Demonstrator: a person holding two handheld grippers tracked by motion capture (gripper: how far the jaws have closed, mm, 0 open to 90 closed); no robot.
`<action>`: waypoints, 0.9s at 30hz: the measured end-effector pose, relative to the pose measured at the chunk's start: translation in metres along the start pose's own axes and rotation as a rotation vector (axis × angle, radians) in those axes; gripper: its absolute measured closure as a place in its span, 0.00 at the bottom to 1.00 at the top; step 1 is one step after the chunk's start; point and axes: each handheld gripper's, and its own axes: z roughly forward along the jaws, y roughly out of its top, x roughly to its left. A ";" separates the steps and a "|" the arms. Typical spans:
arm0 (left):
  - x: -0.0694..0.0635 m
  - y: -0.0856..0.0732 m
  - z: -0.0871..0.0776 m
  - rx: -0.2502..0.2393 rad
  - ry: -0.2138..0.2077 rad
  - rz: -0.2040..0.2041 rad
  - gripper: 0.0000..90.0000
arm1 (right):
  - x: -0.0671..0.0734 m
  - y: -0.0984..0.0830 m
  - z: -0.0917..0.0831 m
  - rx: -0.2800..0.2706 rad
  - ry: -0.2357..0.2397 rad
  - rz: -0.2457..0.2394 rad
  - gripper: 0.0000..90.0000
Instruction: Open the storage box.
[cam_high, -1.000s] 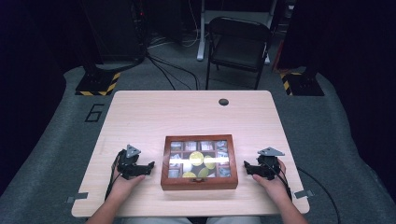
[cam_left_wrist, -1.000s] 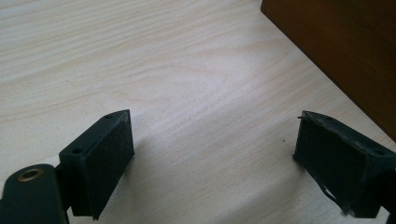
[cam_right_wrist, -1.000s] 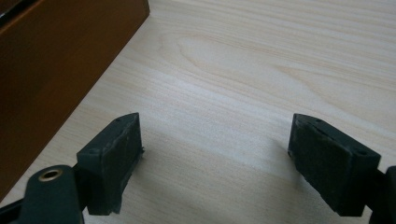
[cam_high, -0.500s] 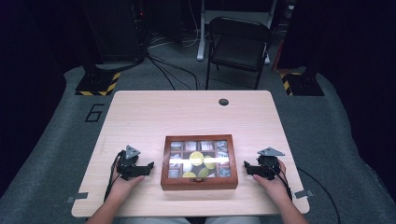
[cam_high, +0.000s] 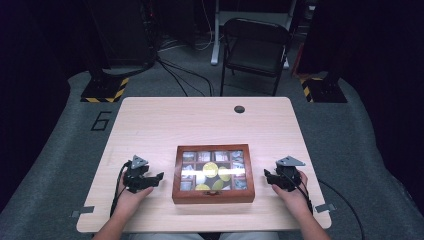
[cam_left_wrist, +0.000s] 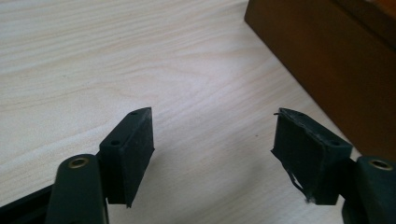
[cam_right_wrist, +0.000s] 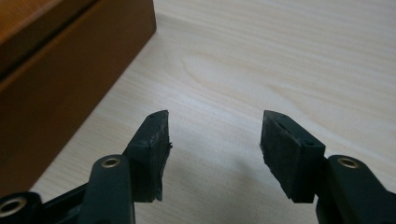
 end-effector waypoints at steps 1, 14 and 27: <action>-0.002 0.001 -0.006 -0.002 -0.020 -0.015 0.36 | 0.001 0.002 -0.003 -0.008 0.013 0.001 0.48; -0.017 0.014 -0.039 -0.030 -0.071 -0.010 0.46 | 0.006 0.011 -0.042 -0.015 0.119 0.027 0.51; -0.027 0.022 -0.064 -0.124 -0.122 -0.054 0.24 | 0.019 0.012 -0.071 -0.063 0.169 -0.021 0.39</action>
